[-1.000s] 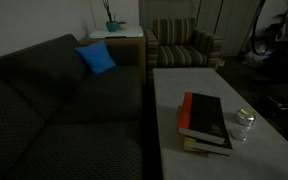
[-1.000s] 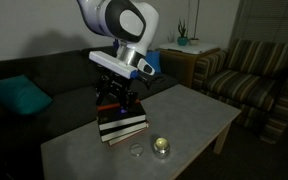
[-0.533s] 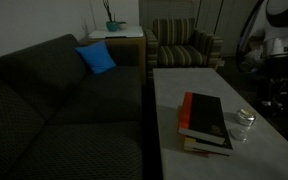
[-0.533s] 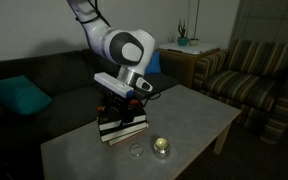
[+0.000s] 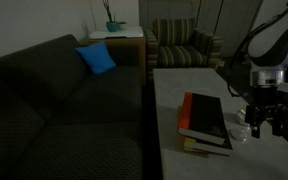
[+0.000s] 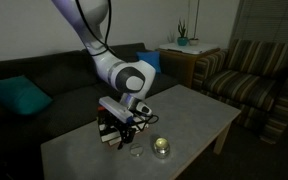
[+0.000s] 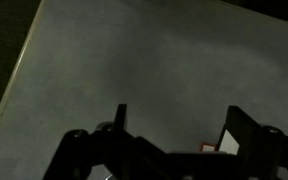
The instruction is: Cover the silver bottle with the silver lid
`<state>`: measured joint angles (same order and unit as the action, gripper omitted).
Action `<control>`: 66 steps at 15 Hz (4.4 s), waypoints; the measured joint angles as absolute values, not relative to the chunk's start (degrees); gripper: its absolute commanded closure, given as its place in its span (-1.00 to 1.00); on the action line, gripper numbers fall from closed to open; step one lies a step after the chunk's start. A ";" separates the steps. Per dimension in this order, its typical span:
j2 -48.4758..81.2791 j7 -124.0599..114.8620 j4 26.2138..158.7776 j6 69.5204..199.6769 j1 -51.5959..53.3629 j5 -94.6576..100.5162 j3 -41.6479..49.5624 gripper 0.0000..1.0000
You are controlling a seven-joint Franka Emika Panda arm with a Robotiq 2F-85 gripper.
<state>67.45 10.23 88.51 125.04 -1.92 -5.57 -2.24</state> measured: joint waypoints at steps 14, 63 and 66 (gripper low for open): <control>76.50 5.60 77.53 125.37 -3.77 -10.38 -4.34 -1.00; 84.52 -4.48 70.85 143.07 -3.63 -9.47 1.36 -1.00; 84.51 -3.36 70.79 142.46 -3.62 -8.45 1.36 -1.00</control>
<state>84.51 -3.36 70.79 142.46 -3.62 -8.45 1.36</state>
